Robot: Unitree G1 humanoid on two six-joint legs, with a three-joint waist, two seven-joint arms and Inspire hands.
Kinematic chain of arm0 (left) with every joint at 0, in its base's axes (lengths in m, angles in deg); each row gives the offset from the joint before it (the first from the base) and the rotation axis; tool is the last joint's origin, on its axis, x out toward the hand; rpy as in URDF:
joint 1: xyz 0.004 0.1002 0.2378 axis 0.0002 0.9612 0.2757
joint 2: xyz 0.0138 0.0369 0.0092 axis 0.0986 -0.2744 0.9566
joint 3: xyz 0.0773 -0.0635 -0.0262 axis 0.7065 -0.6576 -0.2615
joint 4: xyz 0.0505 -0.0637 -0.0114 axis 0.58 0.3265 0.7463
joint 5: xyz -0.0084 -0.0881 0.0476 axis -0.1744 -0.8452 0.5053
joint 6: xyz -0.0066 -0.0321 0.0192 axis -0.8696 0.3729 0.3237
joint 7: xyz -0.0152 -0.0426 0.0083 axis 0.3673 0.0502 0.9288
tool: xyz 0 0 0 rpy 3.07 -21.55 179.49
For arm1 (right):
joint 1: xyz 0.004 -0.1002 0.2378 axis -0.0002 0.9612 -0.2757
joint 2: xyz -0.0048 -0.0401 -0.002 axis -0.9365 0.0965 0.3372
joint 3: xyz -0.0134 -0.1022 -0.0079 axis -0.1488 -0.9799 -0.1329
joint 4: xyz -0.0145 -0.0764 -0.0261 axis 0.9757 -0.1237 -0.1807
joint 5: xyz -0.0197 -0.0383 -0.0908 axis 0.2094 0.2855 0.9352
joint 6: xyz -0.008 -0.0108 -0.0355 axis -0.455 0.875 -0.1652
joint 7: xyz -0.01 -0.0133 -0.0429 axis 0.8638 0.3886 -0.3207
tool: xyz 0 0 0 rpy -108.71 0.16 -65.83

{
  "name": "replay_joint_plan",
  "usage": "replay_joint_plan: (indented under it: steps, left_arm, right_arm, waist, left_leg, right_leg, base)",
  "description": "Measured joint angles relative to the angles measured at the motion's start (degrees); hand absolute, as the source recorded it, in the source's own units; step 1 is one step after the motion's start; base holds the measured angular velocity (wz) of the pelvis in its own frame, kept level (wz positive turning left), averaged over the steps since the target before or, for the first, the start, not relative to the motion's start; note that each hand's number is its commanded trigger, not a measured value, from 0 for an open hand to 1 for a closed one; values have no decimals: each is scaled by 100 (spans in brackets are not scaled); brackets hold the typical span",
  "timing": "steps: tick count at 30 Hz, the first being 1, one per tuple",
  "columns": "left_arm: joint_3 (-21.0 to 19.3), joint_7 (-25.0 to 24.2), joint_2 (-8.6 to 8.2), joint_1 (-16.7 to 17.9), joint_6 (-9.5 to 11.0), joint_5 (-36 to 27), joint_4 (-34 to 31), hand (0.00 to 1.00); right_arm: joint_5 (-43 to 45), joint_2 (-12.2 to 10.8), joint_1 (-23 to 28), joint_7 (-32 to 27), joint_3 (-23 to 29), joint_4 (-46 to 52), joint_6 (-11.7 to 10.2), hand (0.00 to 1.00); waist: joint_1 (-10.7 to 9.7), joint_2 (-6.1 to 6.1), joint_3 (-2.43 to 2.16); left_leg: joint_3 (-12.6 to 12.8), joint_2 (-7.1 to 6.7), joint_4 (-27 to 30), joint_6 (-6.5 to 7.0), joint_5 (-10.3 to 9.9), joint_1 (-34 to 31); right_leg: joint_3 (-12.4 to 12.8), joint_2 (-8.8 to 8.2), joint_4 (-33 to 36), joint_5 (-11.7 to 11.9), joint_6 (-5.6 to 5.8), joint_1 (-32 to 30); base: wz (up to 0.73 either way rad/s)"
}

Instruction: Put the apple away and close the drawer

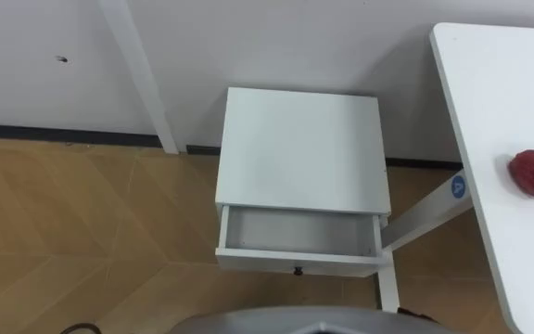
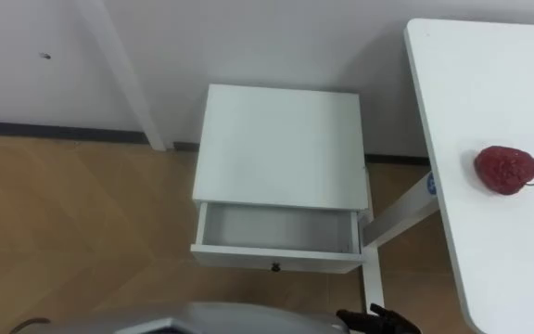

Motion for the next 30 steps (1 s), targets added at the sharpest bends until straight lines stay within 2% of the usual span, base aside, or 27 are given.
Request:
replay_joint_plan:
  steps: [15, 20, 24, 27, 30]
  left_arm:
    - [7, -82, 4, -10, -51, -11, 0, 0]
    - [-2, -24, -9, -21, -49, -128, 24, 0]
    - [-138, 68, -3, -17, -44, -166, 21, 0]
    - [-280, 202, 17, 36, -44, -224, 18, 0]
    - [-594, 218, 11, 32, -34, -224, 14, 0]
  right_arm:
    - [-33, -5, -5, -3, 47, -10, 45, 0]
    - [-871, -59, 102, -58, 72, -88, 53, 0]
    - [-1414, -123, 195, -78, 512, -133, 80, 0]
    - [-2080, -131, 227, -294, 1120, -248, 191, 0]
    - [-2756, -130, 322, -443, 1596, -239, 206, 0]
  waist:
    - [-14, -12, 3]
    - [-15, -10, 5]
    - [-62, -11, 3]
    - [-190, -10, 0]
    - [-229, -18, -4]
  left_leg:
    - [-10, 0, 8, 0, 0, -1]
    - [9, 2, -9, -1, -1, 3]
    - [12, 4, -21, -1, -1, 5]
    - [29, 7, -26, 0, -1, 39]
    - [70, 11, -27, 0, -1, 54]
  right_leg:
    - [-3, -1, 2, 0, 0, 2]
    - [-1, 0, 0, 0, 0, -5]
    - [5, 0, 0, 0, 0, -10]
    - [18, 1, 3, 0, 0, 11]
    - [17, 0, 2, -1, -1, 15]
  base:
    - [0]
    - [0]
    - [0]
    - [-1]
    - [-6]
